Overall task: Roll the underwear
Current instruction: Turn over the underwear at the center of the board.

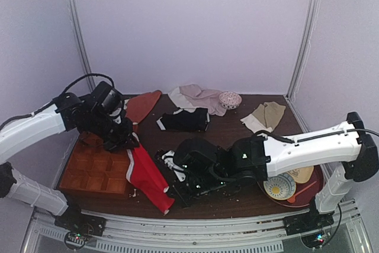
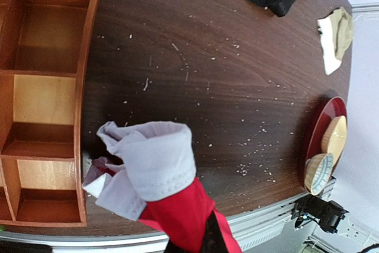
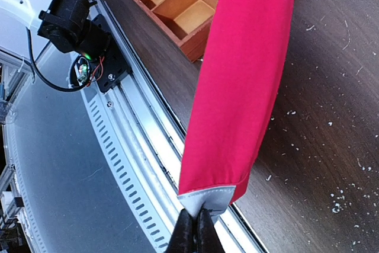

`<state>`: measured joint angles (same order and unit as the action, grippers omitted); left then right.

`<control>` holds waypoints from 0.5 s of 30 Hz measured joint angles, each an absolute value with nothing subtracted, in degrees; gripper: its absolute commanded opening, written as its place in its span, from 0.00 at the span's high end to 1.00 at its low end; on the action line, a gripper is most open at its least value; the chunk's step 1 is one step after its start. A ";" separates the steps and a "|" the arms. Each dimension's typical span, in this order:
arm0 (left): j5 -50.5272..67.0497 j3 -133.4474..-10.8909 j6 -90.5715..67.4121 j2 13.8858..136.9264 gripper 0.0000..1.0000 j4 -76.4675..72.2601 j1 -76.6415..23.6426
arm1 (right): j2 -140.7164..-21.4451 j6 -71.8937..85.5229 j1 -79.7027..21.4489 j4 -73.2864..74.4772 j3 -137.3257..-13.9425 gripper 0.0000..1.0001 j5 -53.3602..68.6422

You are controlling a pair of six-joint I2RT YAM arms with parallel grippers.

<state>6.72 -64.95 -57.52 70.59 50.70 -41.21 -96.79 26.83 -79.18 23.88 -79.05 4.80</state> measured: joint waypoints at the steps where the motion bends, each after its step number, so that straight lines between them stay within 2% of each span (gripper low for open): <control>1: 6.42 -65.28 -57.56 72.16 1.00 51.11 -41.34 | -96.79 27.20 -78.96 23.00 -77.78 1.00 5.04; 8: 6.20 -71.66 -57.39 88.90 1.00 50.76 -42.39 | -96.36 31.59 -73.21 13.50 -64.36 1.00 8.16; 15: 7.11 -91.37 -54.72 109.45 1.00 49.95 -42.70 | -90.50 34.11 -64.18 7.97 -53.23 1.00 9.98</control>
